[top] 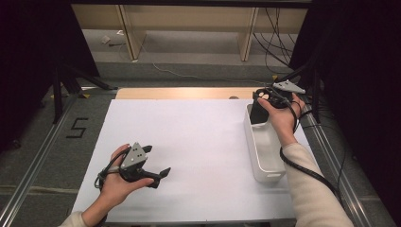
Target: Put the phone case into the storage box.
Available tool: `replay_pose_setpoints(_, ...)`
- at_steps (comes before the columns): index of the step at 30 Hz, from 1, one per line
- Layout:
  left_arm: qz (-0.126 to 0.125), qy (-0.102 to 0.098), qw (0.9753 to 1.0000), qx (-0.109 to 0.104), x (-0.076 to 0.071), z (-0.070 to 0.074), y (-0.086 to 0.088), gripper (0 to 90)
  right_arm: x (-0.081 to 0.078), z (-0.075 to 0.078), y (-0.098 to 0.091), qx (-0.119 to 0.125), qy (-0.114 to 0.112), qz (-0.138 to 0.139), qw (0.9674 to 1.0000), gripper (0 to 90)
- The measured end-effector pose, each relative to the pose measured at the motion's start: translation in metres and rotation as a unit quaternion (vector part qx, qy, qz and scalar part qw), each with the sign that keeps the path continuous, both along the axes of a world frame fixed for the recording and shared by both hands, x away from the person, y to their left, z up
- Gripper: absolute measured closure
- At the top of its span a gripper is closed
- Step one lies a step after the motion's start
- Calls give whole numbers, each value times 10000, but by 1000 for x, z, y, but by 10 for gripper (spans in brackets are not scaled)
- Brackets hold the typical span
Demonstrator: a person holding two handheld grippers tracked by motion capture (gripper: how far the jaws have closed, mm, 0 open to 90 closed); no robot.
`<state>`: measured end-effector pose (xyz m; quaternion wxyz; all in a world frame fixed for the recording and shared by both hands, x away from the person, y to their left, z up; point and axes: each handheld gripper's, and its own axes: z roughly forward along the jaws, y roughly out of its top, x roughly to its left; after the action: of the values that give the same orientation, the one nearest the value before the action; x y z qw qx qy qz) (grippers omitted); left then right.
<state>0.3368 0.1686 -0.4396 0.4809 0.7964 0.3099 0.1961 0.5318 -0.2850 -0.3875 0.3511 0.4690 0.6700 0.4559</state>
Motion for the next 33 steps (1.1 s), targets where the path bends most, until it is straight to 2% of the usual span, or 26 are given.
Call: replay_pose_setpoints(33,-1,-5,10000,4,0,0,0,10,4,-5,3,-127,142,25,9998,146)
